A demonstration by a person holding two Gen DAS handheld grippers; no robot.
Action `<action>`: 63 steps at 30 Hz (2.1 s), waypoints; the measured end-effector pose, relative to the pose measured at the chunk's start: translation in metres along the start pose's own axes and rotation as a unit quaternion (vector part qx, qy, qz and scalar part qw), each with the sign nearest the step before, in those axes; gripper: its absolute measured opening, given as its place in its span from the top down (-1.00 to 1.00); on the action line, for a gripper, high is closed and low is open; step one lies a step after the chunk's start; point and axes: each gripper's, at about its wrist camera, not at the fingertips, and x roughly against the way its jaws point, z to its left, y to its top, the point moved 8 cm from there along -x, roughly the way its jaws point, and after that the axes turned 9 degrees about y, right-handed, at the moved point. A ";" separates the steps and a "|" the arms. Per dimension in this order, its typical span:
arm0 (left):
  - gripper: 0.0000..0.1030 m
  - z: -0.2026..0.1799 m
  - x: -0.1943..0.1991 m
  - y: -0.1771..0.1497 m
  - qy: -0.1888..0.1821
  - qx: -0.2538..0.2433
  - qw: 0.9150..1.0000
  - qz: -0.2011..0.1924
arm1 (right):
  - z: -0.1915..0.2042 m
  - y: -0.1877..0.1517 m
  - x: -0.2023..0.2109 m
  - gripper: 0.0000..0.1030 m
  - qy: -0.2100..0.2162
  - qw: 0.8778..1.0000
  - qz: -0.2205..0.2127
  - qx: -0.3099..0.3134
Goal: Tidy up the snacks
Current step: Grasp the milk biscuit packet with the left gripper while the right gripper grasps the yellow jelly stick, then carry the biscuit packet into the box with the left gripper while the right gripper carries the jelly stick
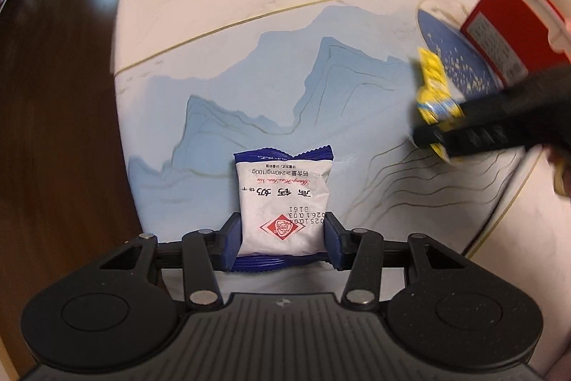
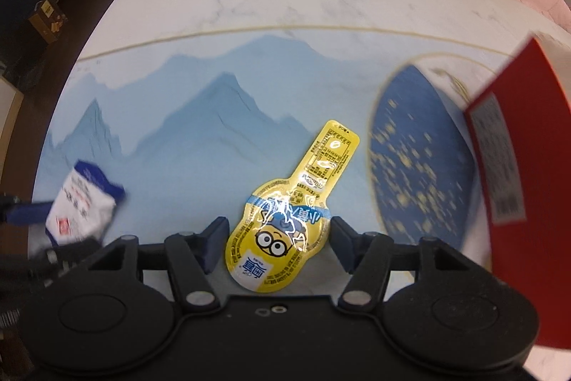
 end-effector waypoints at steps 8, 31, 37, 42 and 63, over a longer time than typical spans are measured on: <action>0.10 -0.022 0.035 -0.008 -0.028 0.083 0.996 -0.019 | -0.021 -0.038 0.047 -0.17 0.017 0.999 -0.011 0.024; 0.10 -0.194 0.149 0.036 -0.049 0.087 0.990 -0.101 | -0.126 -0.066 0.192 -0.17 0.049 0.987 -0.067 0.134; 0.10 -0.250 0.153 0.061 -0.048 0.069 0.990 -0.109 | -0.177 -0.058 0.206 -0.17 0.040 0.987 -0.079 0.134; 0.10 -0.287 0.150 0.083 -0.047 0.059 0.991 -0.111 | -0.218 -0.048 0.213 -0.17 0.031 0.987 -0.087 0.131; 0.10 -0.371 0.062 0.152 0.009 0.028 0.998 -0.052 | -0.322 -0.018 0.167 -0.17 0.016 0.990 -0.041 0.137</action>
